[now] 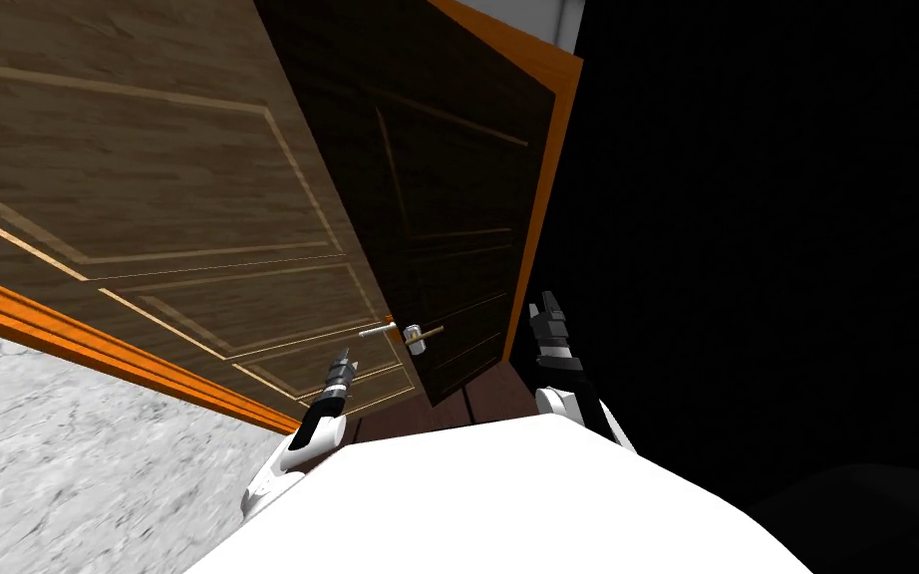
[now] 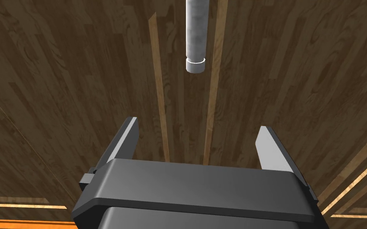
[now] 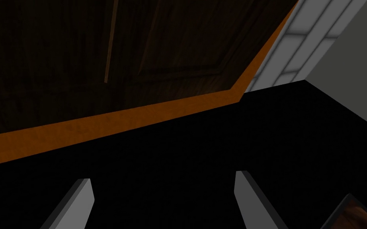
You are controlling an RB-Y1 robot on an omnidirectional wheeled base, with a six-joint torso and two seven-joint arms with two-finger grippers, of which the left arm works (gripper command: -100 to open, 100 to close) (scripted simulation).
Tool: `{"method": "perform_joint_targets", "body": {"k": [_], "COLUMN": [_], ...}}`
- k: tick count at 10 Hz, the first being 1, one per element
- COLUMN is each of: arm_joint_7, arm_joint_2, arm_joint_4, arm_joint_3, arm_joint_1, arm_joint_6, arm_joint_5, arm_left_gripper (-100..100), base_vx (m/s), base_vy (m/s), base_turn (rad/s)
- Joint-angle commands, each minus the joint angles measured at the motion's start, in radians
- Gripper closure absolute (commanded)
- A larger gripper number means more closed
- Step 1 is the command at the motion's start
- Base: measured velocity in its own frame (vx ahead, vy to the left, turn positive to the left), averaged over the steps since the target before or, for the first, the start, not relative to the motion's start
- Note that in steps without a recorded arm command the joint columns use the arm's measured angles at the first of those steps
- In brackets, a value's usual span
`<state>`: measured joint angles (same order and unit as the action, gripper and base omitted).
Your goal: Pull the door open
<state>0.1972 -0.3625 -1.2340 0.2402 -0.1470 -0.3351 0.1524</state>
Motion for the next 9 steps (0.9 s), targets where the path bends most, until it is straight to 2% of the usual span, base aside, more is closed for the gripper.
{"method": "perform_joint_targets", "body": {"k": [1, 3, 4, 6, 7, 8, 9], "arm_joint_7": [0.010, 0.020, 0.025, 0.028, 0.026, 0.026, 0.026], "arm_joint_2": [-0.013, -0.020, -0.017, -0.006, -0.010, -0.010, -0.010], "arm_joint_4": [0.011, 0.022, 0.024, 0.021, 0.023, 0.023, 0.023], "arm_joint_3": [0.014, 0.016, 0.008, -0.008, -0.002, -0.002, -0.002], "arm_joint_1": [-0.005, 0.003, 0.014, 0.030, 0.030, 0.030, 0.030], "arm_joint_6": [-0.008, -0.016, -0.021, -0.025, -0.021, -0.021, -0.021], "arm_joint_5": [0.007, 0.013, 0.014, 0.014, 0.014, 0.014, 0.014], "arm_left_gripper": [-100, -100, -100, -100, -100, 100, 100], "base_vx": [0.178, 0.200, 0.219, 0.204, 0.057, -0.016, -0.028], "base_vy": [0.029, 0.045, 0.032, -0.061, -0.046, 0.009, 0.016], "base_turn": [-0.133, -0.101, -0.169, -0.165, 0.055, -0.019, -0.037]}}
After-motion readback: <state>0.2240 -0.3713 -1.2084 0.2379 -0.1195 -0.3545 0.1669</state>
